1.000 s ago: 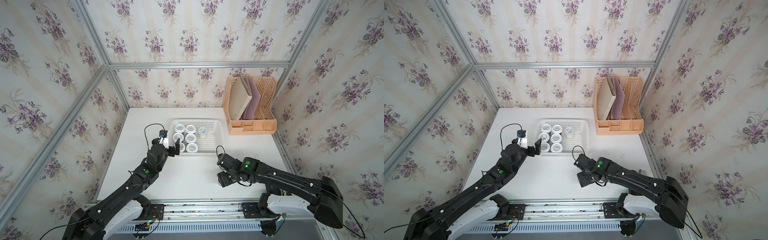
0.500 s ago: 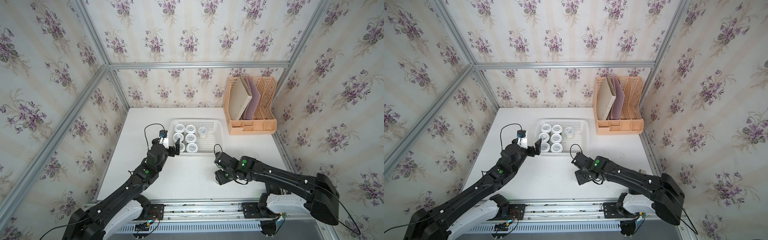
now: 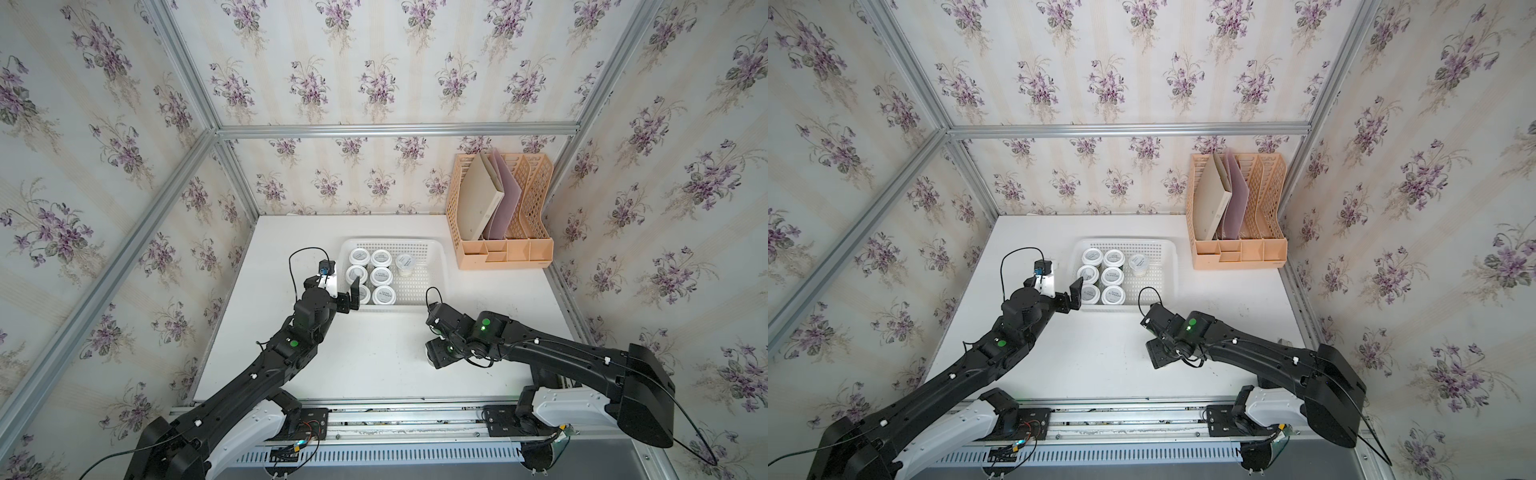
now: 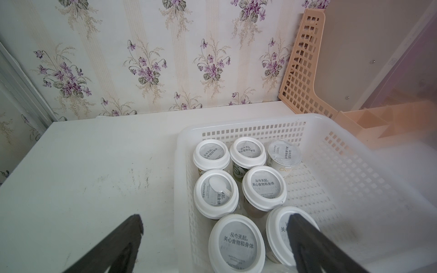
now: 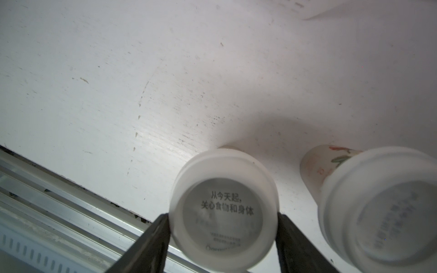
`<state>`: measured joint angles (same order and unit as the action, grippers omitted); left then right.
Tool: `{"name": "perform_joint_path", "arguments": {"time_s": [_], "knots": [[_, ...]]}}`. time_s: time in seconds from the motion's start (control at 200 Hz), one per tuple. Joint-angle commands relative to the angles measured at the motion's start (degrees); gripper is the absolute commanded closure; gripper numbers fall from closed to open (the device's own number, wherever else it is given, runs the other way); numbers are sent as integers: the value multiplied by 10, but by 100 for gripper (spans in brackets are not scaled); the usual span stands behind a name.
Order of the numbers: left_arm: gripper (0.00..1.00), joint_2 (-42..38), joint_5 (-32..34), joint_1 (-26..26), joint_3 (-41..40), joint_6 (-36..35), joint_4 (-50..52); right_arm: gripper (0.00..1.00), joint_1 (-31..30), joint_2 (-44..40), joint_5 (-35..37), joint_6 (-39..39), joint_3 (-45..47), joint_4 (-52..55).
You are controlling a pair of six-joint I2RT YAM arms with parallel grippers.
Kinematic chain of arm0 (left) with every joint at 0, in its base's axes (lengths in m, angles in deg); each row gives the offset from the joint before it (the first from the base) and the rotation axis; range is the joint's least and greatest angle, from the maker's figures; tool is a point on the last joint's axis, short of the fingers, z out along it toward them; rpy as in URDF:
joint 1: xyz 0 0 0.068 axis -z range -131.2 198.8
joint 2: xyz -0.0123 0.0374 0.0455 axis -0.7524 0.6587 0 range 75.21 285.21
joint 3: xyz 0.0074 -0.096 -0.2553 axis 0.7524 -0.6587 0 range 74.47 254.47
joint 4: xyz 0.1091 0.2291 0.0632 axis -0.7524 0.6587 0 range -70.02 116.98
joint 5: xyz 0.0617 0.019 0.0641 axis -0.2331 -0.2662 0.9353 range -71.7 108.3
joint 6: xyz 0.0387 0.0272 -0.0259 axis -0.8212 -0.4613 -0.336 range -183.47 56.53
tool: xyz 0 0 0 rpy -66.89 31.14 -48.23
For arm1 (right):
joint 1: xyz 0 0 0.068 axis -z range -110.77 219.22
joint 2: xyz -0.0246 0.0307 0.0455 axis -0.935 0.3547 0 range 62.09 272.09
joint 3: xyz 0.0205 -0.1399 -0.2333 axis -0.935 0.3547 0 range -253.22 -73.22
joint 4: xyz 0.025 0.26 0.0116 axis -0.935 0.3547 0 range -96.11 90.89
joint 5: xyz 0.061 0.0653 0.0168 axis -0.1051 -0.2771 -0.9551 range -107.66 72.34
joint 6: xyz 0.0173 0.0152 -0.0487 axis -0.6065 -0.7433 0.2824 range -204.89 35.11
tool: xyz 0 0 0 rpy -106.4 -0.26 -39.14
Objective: Put the yogurt in the basket
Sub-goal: Pick up the yogurt from the center of the board.
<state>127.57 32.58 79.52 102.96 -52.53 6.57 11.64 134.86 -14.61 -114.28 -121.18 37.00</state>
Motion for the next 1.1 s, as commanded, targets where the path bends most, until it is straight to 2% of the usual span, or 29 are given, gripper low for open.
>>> {"name": "perform_joint_path", "arguments": {"time_s": [0.0,0.13,0.445,1.094], "knots": [[1,-1,-2,0,3,2,-12,26,0,3,-11,3,3,-1],[1,-1,-3,-1,3,2,-12,26,0,3,-11,3,2,0],[1,1,-2,-1,3,2,-11,34,-1,5,-14,4,-3,-1],[1,-1,-2,-1,3,2,-10,34,-3,3,2,19,-63,22]]}}
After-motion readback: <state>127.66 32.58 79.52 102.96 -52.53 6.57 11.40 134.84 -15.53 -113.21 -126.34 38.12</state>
